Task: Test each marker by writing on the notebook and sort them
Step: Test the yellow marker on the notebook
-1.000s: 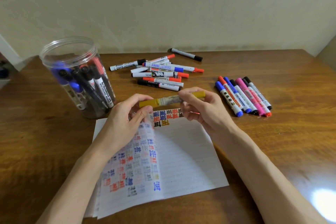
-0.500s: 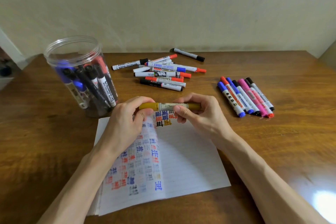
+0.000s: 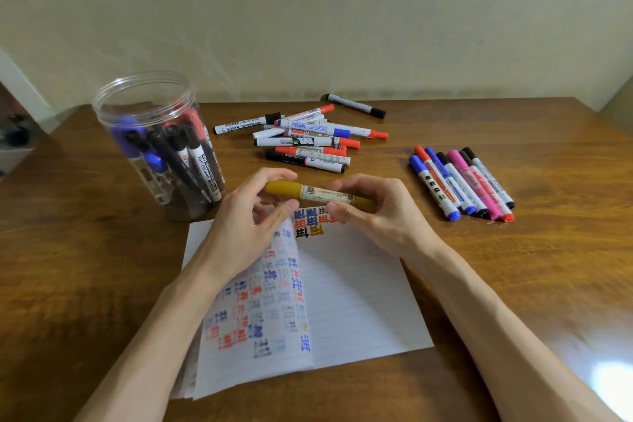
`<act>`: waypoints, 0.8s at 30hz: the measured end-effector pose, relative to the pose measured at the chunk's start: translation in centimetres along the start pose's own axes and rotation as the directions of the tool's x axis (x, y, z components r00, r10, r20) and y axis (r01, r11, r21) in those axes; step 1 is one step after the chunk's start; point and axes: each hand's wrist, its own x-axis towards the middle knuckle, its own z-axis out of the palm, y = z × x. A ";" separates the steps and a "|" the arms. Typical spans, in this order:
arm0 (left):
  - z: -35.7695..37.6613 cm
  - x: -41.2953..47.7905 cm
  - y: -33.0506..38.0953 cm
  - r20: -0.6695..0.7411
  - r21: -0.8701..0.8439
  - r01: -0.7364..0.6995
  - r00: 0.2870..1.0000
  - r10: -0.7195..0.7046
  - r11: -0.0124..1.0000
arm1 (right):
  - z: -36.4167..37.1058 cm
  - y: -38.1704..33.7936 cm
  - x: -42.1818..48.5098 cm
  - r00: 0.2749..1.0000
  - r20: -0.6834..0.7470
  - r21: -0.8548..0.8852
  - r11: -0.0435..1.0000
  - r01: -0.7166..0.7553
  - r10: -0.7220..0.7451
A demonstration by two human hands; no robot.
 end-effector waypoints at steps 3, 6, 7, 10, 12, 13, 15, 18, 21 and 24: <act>0.3 0.1 0.5 -0.037 -0.029 -0.004 0.999 0.003 1.000 | -0.2 -0.1 0.0 1.000 -0.020 -0.014 1.000 0.007 -0.007; 0.4 0.5 1.3 -0.090 -0.066 0.057 0.994 -0.063 0.996 | -0.2 0.0 0.1 1.000 -0.014 -0.046 0.999 0.027 -0.028; 0.4 0.8 1.5 -0.104 -0.075 0.084 0.990 -0.092 0.994 | -0.1 0.1 0.1 0.999 -0.004 -0.062 0.997 0.038 -0.038; 0.8 1.8 2.7 -0.099 -0.193 0.157 0.979 -0.178 0.969 | 0.2 0.1 0.2 0.998 0.024 -0.081 0.995 0.056 -0.054; 1.5 2.4 3.5 -0.090 -0.312 0.203 0.966 -0.241 0.928 | 0.3 -0.1 0.2 0.997 0.021 -0.080 0.994 0.070 -0.068; 1.9 2.6 3.7 -0.097 -0.365 0.213 0.959 -0.264 0.907 | 0.3 -0.1 0.1 0.997 0.012 -0.086 0.993 0.075 -0.074; 2.5 2.4 3.7 -0.121 -0.407 0.200 0.955 -0.270 0.891 | 0.3 -0.2 0.1 0.996 0.008 -0.118 0.989 0.089 -0.088; 3.3 1.6 3.1 -0.123 -0.414 0.133 0.972 -0.200 0.900 | 0.9 -0.1 -0.1 0.993 0.031 -0.203 0.972 0.117 -0.113; 3.3 1.3 2.6 -0.138 -0.400 0.107 0.975 -0.175 0.910 | 1.7 0.0 -0.2 0.991 -0.008 -0.226 0.966 0.128 -0.134; 3.1 1.3 2.4 -0.134 -0.355 0.107 0.977 -0.164 0.929 | 2.3 0.1 -0.3 0.986 -0.065 -0.209 0.968 0.136 -0.153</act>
